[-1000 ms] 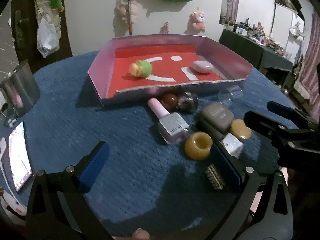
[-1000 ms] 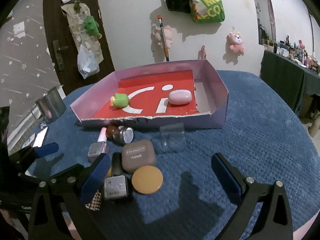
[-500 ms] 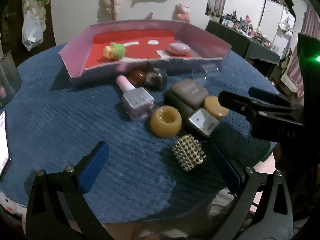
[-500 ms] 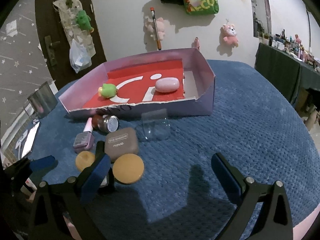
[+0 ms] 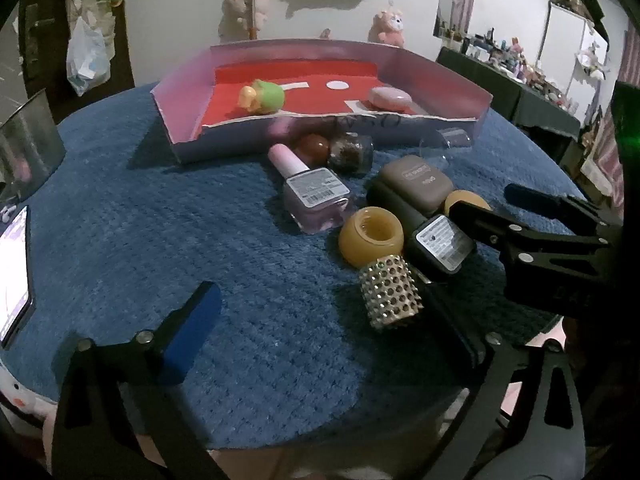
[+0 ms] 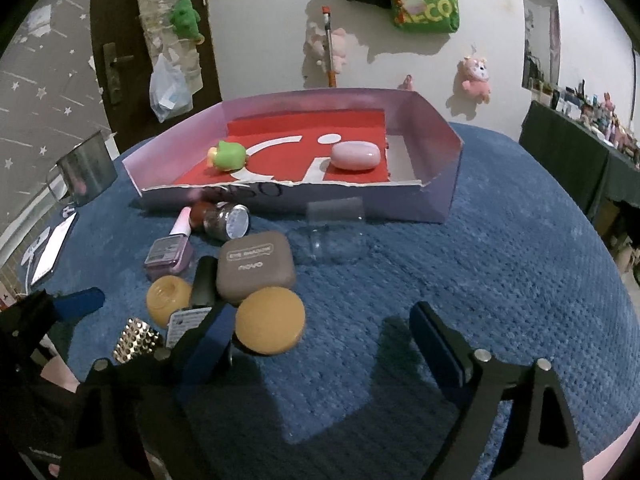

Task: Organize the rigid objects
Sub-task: 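Grasp the tan round sponge with the right tool while the left grasps the studded silver cylinder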

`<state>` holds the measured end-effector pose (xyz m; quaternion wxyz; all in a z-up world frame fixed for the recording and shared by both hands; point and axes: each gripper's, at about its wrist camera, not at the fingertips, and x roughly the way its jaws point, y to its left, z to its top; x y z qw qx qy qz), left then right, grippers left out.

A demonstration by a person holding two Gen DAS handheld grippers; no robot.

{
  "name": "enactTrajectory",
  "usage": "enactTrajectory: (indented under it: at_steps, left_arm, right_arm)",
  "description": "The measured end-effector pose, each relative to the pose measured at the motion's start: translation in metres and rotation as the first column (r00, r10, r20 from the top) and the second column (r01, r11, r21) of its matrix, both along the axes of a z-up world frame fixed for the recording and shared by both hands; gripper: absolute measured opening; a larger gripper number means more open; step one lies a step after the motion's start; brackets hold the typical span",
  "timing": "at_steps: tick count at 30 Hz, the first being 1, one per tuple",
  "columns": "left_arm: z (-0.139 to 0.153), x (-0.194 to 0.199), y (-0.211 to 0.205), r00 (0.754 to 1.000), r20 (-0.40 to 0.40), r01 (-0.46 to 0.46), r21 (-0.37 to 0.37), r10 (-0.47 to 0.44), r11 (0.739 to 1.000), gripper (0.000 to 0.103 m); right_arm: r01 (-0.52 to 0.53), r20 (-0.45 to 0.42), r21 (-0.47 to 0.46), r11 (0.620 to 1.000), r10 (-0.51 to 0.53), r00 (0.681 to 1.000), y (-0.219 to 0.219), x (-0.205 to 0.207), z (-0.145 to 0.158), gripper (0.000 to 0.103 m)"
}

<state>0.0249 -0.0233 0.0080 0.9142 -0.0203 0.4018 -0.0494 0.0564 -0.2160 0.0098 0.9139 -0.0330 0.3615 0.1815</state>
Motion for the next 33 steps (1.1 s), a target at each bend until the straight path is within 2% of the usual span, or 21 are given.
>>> enactTrajectory:
  at_steps: [4, 6, 13, 17, 18, 19, 21, 22, 24, 28, 33]
  left_arm:
    - [0.001, -0.003, -0.004, 1.0, 0.016, 0.016, -0.007, -0.016, 1.0, 0.081]
    - [0.001, -0.005, -0.008, 0.999, 0.019, 0.035, -0.006, -0.035, 0.999, 0.068]
    - [0.002, -0.004, -0.014, 0.998, 0.023, 0.053, -0.007, -0.052, 0.999, 0.065]
    - [0.001, -0.003, -0.017, 0.998, 0.03, 0.049, 0.003, -0.049, 0.999, 0.062]
    - [0.001, -0.003, -0.018, 0.998, 0.032, 0.048, 0.005, -0.048, 0.999, 0.053]
    - [0.001, -0.003, -0.018, 0.998, 0.033, 0.047, 0.005, -0.047, 0.999, 0.051]
    - [0.002, -0.004, -0.018, 0.998, 0.036, 0.057, -0.014, -0.056, 0.998, 0.035]
    - [0.002, -0.005, -0.018, 0.998, 0.036, 0.06, -0.017, -0.059, 0.998, 0.032]
    - [0.002, -0.005, -0.02, 0.997, 0.037, 0.061, -0.014, -0.06, 0.998, 0.03]
    - [0.003, -0.007, -0.017, 0.997, 0.039, 0.067, -0.03, -0.065, 0.997, 0.024]
    - [0.004, -0.007, -0.012, 0.997, 0.043, 0.07, -0.056, -0.067, 0.996, 0.024]
  right_arm:
    - [-0.035, 0.001, 0.008, 0.999, 0.035, 0.999, 0.003, -0.003, 0.0, 0.074]
    - [-0.054, 0.004, 0.011, 0.998, 0.054, 0.999, 0.005, -0.005, 0.0, 0.066]
    - [-0.07, -0.002, -0.008, 0.998, 0.07, 0.998, 0.005, -0.008, -0.001, 0.065]
    - [-0.07, 0.027, -0.04, 0.997, 0.071, 0.997, 0.011, -0.009, 0.0, 0.062]
    - [-0.07, 0.026, -0.031, 0.997, 0.071, 0.997, 0.011, -0.007, -0.001, 0.059]
    - [-0.071, 0.02, -0.02, 0.997, 0.071, 0.997, 0.011, -0.006, -0.002, 0.057]
    - [-0.08, 0.002, 0.011, 0.997, 0.08, 0.997, 0.01, -0.004, -0.003, 0.036]
    - [-0.083, 0.001, 0.01, 0.997, 0.083, 0.997, 0.011, -0.005, -0.003, 0.035]
    - [-0.093, 0.0, -0.006, 0.996, 0.093, 0.996, 0.014, -0.006, -0.005, 0.028]
    - [-0.094, 0.006, -0.018, 0.995, 0.094, 0.996, 0.017, -0.007, -0.005, 0.023]
    - [-0.093, 0.007, 0.007, 0.996, 0.093, 0.996, 0.013, -0.007, -0.002, 0.022]
